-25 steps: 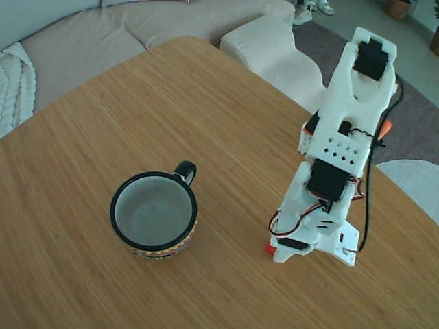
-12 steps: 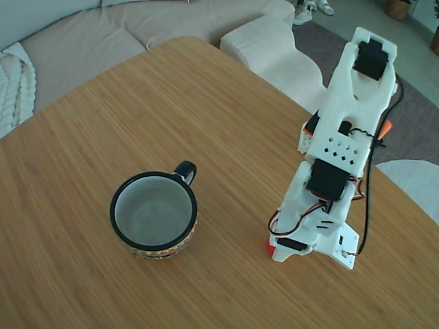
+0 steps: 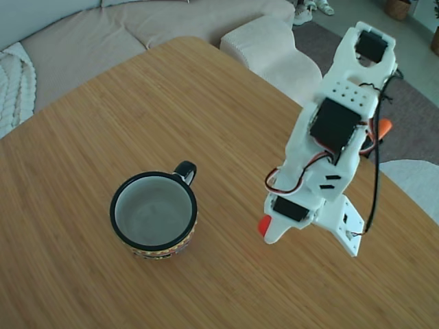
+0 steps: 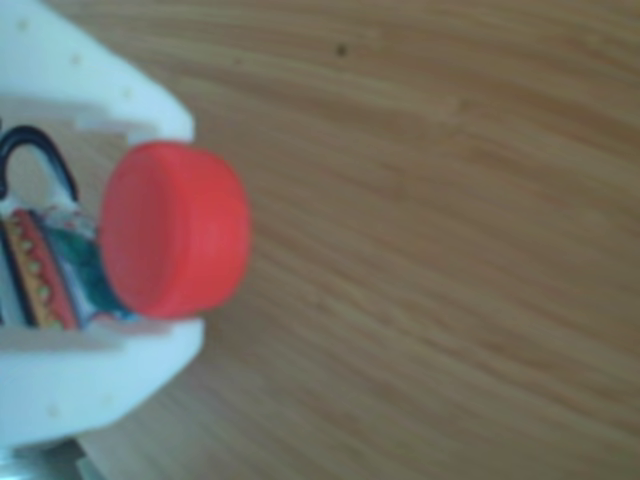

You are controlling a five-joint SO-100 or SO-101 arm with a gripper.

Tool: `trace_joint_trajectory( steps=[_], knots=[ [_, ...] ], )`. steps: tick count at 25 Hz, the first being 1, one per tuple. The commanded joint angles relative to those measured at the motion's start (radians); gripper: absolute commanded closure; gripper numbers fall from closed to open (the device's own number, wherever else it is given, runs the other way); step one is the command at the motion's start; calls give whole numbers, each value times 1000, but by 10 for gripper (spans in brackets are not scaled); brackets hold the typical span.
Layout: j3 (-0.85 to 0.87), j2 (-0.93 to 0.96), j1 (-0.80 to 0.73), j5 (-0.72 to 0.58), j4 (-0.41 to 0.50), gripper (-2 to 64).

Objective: Grasp a red cap and put it in the cup.

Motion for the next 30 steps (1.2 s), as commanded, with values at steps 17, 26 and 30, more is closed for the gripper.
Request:
trace_joint_trajectory(
  steps=[17, 26, 30],
  knots=[
    [-572, 225, 353, -29, 328, 601],
    [-594, 78, 497, -35, 236, 601],
    [-680, 12, 502, -35, 230, 601]
  ],
)
